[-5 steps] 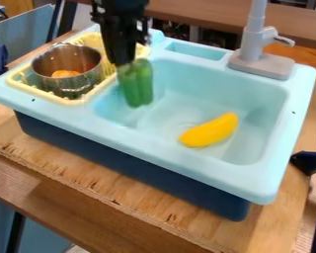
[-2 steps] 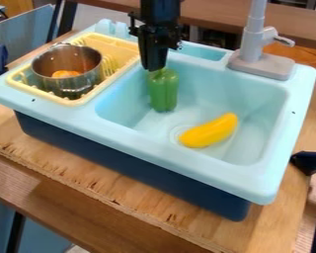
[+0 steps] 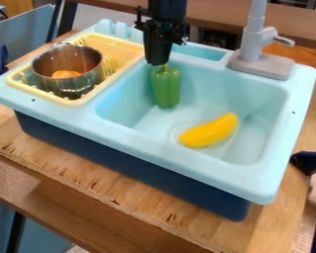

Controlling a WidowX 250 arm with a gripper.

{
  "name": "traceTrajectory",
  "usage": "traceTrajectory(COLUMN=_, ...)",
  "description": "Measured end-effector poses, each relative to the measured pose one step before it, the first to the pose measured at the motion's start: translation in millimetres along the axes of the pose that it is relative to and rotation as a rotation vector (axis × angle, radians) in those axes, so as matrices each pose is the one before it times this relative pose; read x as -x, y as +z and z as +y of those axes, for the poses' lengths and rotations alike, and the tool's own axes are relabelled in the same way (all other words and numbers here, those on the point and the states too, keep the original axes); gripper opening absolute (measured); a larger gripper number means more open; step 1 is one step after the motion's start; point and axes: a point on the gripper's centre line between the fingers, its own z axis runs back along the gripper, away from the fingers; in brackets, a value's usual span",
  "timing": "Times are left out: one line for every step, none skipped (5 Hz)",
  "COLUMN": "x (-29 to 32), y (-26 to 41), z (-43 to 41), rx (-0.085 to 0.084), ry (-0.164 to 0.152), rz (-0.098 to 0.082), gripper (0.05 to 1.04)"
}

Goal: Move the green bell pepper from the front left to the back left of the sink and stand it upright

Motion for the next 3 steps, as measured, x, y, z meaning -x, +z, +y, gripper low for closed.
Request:
traceTrajectory(x=6.44, y=0.56, z=-1.22, rx=-0.0226, ry=0.0028, rz=0.0217, gripper=0.087)
traceTrajectory(x=15.10, y=11.85, z=-5.16, rx=-0.0129, ry=0.0216, rz=0.0054, gripper=0.269)
traceTrajectory(x=11.32, y=34.62, z=-6.99, rx=-0.0110, ry=0.0225, rz=-0.0897, gripper=0.518)
